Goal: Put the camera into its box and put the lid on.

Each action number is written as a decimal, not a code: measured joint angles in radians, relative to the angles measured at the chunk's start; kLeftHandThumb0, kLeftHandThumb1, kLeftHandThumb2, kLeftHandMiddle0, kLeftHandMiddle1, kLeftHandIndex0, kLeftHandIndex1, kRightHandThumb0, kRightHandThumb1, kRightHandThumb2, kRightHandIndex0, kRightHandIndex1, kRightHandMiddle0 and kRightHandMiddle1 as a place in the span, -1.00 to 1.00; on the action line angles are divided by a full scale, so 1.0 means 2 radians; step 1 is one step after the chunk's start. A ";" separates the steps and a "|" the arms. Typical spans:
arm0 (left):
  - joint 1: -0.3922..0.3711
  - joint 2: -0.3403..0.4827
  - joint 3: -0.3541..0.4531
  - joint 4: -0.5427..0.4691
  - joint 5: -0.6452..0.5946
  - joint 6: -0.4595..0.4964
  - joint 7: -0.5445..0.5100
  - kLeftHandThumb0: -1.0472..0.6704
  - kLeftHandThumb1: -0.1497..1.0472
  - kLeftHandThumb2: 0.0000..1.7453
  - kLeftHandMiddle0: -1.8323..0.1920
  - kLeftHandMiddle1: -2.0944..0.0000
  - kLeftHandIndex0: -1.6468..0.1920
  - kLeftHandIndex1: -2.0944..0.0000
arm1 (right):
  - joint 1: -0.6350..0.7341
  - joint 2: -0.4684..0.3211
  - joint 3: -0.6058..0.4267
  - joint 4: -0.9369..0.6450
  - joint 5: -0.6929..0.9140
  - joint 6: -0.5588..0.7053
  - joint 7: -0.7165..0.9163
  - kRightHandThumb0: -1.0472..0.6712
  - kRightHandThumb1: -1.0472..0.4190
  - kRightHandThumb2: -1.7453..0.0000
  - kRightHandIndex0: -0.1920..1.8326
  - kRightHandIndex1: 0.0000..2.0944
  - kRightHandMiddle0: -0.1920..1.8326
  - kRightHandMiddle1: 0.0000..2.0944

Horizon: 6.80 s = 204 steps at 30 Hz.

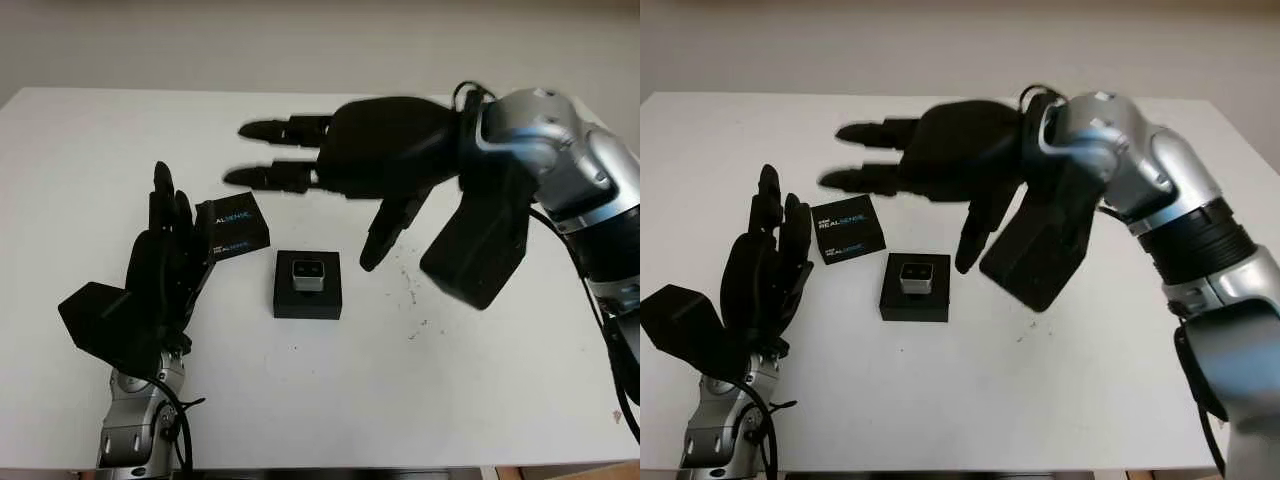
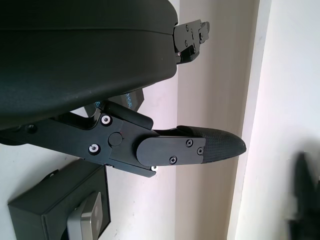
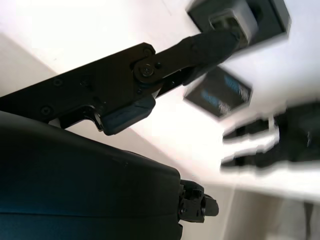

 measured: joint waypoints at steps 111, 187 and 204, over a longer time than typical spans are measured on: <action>0.009 0.000 0.006 -0.016 -0.007 -0.016 -0.001 -0.62 1.00 -0.47 1.00 1.00 1.00 1.00 | 0.360 0.136 -0.051 -0.011 0.028 0.069 -0.227 -0.68 -1.00 0.33 -0.96 -0.97 -0.96 -0.97; -0.368 0.273 -0.181 0.431 0.304 -0.109 -0.187 -0.70 0.73 -0.94 0.90 0.95 0.90 0.96 | 0.211 0.205 -0.243 0.057 0.229 0.278 -0.242 -0.62 -1.00 0.18 -1.00 -0.99 -0.99 -1.00; -0.426 0.262 -0.248 0.529 0.384 -0.156 -0.136 -0.60 0.68 -0.95 0.89 0.94 0.84 0.93 | 0.213 0.205 -0.238 0.058 0.212 0.265 -0.245 -0.58 -1.00 0.16 -1.00 -0.98 -0.99 -0.99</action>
